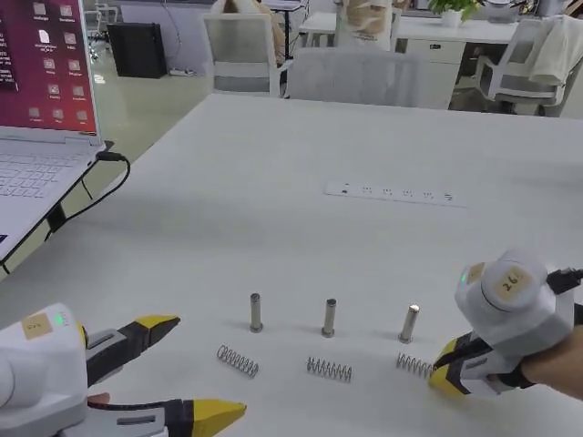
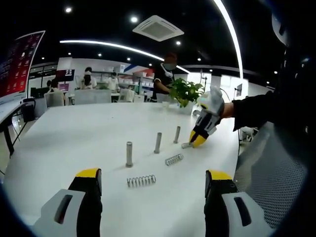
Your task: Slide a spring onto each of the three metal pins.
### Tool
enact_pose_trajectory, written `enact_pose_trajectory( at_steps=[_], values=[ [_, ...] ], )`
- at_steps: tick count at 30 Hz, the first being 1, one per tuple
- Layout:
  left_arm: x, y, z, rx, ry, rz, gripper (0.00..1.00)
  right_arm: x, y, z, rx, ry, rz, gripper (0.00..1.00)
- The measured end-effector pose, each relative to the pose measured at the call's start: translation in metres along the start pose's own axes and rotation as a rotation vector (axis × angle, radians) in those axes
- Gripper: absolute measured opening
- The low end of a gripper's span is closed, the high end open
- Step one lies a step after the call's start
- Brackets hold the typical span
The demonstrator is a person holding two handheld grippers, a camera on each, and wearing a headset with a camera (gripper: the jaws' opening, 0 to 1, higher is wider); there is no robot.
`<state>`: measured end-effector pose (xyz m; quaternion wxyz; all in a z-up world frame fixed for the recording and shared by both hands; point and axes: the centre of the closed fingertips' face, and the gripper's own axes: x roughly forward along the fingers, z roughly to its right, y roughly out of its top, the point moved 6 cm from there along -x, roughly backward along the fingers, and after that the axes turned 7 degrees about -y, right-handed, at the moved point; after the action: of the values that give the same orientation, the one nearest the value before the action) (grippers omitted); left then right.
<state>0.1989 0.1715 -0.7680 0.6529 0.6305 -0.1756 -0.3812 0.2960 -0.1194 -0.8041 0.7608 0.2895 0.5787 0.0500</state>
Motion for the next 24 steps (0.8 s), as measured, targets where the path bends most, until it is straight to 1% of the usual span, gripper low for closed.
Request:
enact_pose_trajectory(
  at_steps=[4,14,19,24],
  values=[
    [0.001,0.0,0.003,0.003,-0.018,-0.011,0.8,-0.004,0.003,-0.002,-0.005,0.0,0.011,0.08],
    [0.001,0.002,0.006,0.014,-0.046,-0.019,0.8,-0.009,0.004,-0.007,-0.006,0.006,0.023,0.08],
    [0.002,0.003,0.009,0.014,-0.064,-0.023,0.78,-0.015,0.009,-0.011,-0.018,0.005,0.036,0.08],
    [0.003,0.003,0.011,0.021,-0.089,-0.03,0.76,-0.019,0.015,-0.016,-0.043,0.017,0.045,0.08]
  ],
)
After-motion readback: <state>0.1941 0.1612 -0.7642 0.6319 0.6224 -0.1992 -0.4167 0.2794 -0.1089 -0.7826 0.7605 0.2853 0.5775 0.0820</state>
